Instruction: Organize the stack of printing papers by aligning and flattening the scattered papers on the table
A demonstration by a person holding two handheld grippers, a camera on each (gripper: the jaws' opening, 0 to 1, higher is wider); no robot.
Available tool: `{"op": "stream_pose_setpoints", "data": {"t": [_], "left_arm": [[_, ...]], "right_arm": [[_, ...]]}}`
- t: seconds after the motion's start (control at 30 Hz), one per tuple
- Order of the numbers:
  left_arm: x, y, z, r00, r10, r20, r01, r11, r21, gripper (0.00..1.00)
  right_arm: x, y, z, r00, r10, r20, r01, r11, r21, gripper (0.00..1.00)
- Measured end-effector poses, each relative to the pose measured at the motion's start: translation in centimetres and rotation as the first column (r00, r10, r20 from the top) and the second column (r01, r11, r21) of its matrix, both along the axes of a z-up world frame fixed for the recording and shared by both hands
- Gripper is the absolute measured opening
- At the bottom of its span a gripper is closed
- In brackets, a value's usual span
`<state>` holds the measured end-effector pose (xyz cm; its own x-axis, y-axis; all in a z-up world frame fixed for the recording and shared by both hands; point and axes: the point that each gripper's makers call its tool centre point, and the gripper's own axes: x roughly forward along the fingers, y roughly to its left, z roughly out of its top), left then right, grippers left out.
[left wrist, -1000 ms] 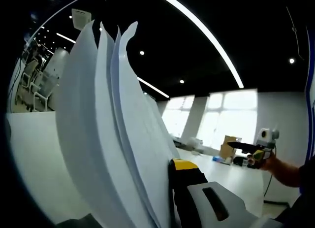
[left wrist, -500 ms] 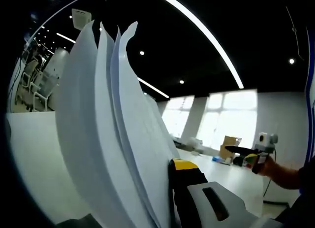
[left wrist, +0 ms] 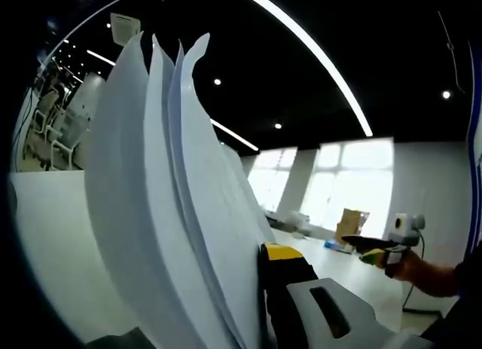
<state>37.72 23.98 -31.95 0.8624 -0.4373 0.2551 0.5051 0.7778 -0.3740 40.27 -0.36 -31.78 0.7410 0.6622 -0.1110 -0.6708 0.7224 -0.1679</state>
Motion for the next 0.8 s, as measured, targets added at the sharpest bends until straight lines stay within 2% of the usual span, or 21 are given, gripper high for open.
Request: {"op": "stream_pose_setpoints", "data": {"t": [0.23,0.47,0.67,0.8], "left_arm": [[-0.1,0.0,0.1,1.0,0.0,0.003,0.0,1.0,-0.004,0.08],[-0.2,0.0,0.1,1.0,-0.001,0.004,0.001,1.0,-0.004,0.08],[-0.3,0.0,0.2,1.0,-0.002,0.007,0.002,1.0,-0.009,0.08],[-0.3,-0.1,0.2,1.0,-0.003,0.009,0.003,1.0,-0.009,0.08]], "right_arm": [[0.5,0.2,-1.8,0.997,-0.069,-0.039,0.069,0.998,-0.001,0.87],[1.5,0.5,-2.7,0.992,-0.098,-0.078,0.1,0.995,0.022,0.86],[3.0,0.4,-4.0,0.984,-0.149,-0.095,0.151,0.989,0.006,0.86],[4.0,0.1,-5.8,0.967,-0.188,-0.173,0.187,0.982,-0.022,0.86]]}}
